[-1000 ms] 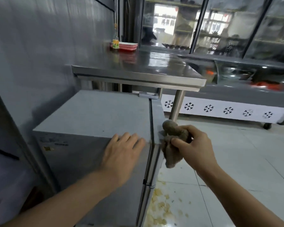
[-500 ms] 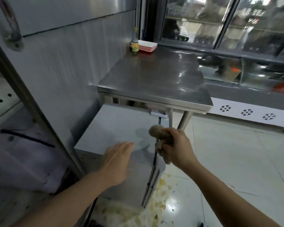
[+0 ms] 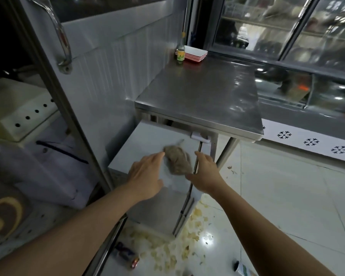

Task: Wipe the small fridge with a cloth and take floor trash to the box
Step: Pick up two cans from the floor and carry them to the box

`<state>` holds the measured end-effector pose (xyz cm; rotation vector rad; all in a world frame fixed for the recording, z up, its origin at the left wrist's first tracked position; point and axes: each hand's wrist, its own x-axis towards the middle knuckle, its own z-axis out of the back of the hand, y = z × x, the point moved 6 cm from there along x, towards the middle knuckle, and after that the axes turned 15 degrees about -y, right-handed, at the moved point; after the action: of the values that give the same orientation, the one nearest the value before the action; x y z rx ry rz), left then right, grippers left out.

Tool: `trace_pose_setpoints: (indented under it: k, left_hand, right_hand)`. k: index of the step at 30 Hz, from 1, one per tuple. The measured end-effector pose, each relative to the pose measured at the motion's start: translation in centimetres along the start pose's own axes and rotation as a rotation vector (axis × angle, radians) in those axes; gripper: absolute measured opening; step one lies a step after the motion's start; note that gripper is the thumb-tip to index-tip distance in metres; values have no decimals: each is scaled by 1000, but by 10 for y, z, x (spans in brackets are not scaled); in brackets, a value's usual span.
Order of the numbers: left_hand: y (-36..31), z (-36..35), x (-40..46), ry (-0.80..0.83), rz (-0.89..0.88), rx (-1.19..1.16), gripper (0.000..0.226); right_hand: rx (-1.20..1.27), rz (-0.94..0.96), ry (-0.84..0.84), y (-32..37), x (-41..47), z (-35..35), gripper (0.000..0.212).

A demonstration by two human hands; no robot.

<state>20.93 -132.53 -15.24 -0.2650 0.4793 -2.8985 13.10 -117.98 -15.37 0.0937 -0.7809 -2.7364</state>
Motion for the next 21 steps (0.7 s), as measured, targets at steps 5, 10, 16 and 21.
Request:
trace_pose_setpoints:
  k: [5, 10, 16, 21]
  left_hand:
    - [6, 1, -46, 30, 105, -95, 77]
    - [42, -18, -99, 77, 233, -111, 78]
    - [110, -63, -151, 179, 374, -150, 77]
    - [160, -110, -187, 230, 488, -228, 76]
  right_hand:
    - [30, -37, 86, 2, -52, -19, 76]
    - [23, -25, 133, 7, -92, -65, 78]
    - [22, -92, 217, 10, -130, -144, 78]
    - [9, -136, 288, 7, -152, -213, 75]
